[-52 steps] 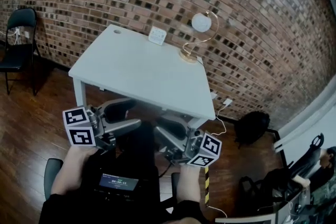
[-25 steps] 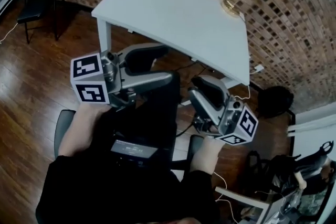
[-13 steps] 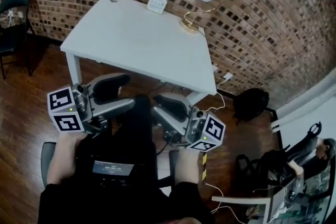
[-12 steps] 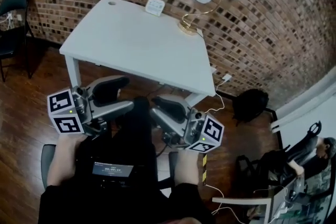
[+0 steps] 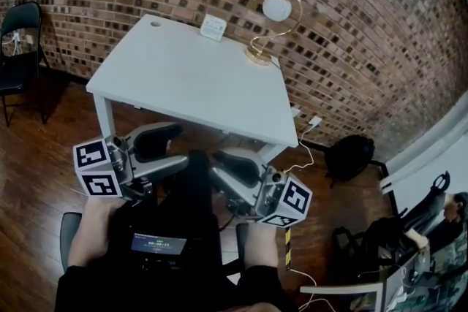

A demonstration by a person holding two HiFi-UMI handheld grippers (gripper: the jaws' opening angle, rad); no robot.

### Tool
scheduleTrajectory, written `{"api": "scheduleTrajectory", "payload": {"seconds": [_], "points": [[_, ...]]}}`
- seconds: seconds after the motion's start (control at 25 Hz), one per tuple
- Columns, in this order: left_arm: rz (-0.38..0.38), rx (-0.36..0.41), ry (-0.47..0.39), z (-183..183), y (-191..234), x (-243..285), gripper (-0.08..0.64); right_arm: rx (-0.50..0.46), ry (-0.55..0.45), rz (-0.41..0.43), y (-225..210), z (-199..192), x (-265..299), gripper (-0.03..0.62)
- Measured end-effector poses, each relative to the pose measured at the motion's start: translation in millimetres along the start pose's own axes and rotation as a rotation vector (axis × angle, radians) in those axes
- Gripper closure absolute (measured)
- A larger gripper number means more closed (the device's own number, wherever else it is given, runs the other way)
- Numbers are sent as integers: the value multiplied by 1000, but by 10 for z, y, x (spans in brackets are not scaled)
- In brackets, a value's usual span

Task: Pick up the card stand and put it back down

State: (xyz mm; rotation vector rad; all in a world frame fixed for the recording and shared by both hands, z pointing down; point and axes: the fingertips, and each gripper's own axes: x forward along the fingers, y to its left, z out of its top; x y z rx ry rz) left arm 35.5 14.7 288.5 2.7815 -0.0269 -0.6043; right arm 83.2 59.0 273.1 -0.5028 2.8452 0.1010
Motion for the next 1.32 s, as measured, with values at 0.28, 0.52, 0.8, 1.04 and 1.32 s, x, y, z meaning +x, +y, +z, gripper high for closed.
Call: {"api": "scheduleTrajectory", "payload": {"seconds": [0.28,0.52,0.8,1.04,1.32], "points": [[1,0,-1,-11,-16,1,284,-25,0,-16,1,27,-31,502],[1,2,0,-28,-11,-16,284,-29,10,-7,36,3,-31,509],[3,0,-1,-18,-18,-14,284,-29,20,7,67,-3,-17,511],[1,-1,-1,-18,-15,-23,284,-29,21,9,67,-12,-6,511],[1,-2,2,-19,-27,-16,284,-38,17,7,67,7,1,511]]}}
